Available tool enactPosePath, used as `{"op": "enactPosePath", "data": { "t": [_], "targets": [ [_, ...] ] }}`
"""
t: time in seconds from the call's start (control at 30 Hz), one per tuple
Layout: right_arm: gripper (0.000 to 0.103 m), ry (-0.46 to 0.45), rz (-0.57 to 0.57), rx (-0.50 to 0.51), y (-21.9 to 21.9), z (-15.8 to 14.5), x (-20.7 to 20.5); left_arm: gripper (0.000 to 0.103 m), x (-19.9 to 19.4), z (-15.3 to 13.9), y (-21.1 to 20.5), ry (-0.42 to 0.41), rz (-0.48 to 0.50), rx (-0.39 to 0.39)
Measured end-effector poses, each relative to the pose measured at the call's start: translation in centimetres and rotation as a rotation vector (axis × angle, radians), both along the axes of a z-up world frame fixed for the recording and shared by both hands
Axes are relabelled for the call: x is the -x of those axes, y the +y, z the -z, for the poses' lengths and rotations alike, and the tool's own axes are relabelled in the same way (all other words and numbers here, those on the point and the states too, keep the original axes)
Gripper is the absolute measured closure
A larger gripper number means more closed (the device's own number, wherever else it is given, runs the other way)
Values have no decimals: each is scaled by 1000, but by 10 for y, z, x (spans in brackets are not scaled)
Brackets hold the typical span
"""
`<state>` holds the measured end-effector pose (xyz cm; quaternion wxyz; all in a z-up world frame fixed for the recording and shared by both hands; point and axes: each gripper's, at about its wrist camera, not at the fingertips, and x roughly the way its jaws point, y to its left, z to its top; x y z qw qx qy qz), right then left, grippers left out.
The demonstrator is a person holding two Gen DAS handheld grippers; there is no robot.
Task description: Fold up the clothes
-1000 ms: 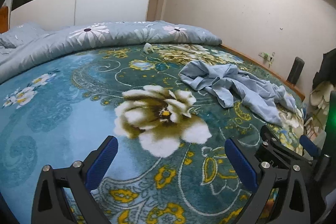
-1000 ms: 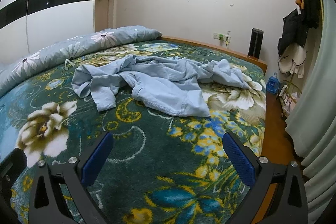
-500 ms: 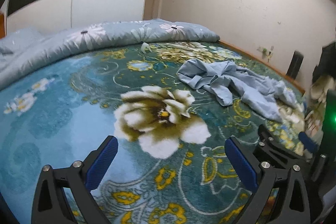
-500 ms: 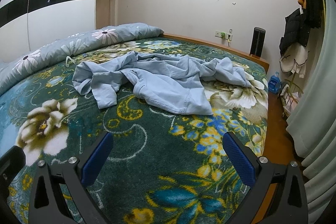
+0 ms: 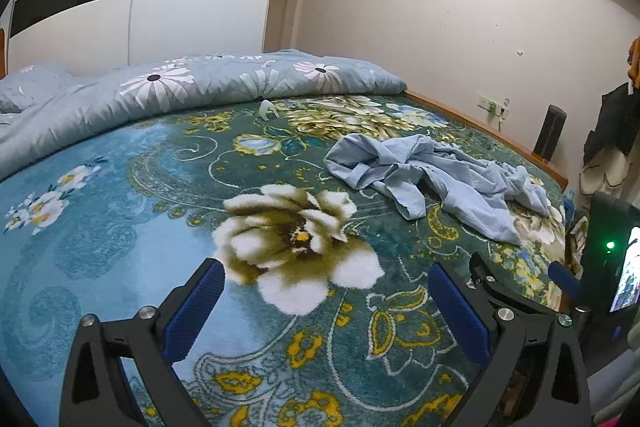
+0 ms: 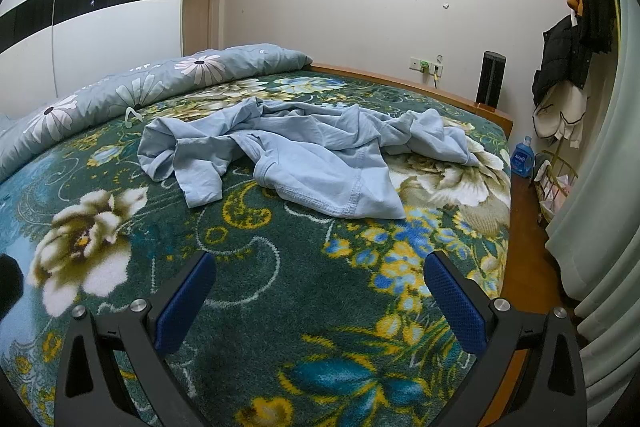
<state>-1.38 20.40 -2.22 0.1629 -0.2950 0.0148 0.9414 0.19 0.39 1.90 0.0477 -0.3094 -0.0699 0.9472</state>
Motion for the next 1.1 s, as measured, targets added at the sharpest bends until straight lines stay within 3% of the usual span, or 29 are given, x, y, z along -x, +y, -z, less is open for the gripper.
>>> {"op": "enactPosePath", "data": {
  "t": [0.2,0.27,0.67,1.1],
  "targets": [
    [0,-1,1,1,1,0,0,0,-1,-2,1,0,-5,47],
    [0,-3,2,1,1,0,0,0,-2,-4,2,33,101,52],
    [0,-24,-21,28,3,0,3,0,-7,-12,4,50,129,98],
    [0,-59,-169,23,-8,-1,17,0,-10,-15,0,38,158,90]
  ]
}}
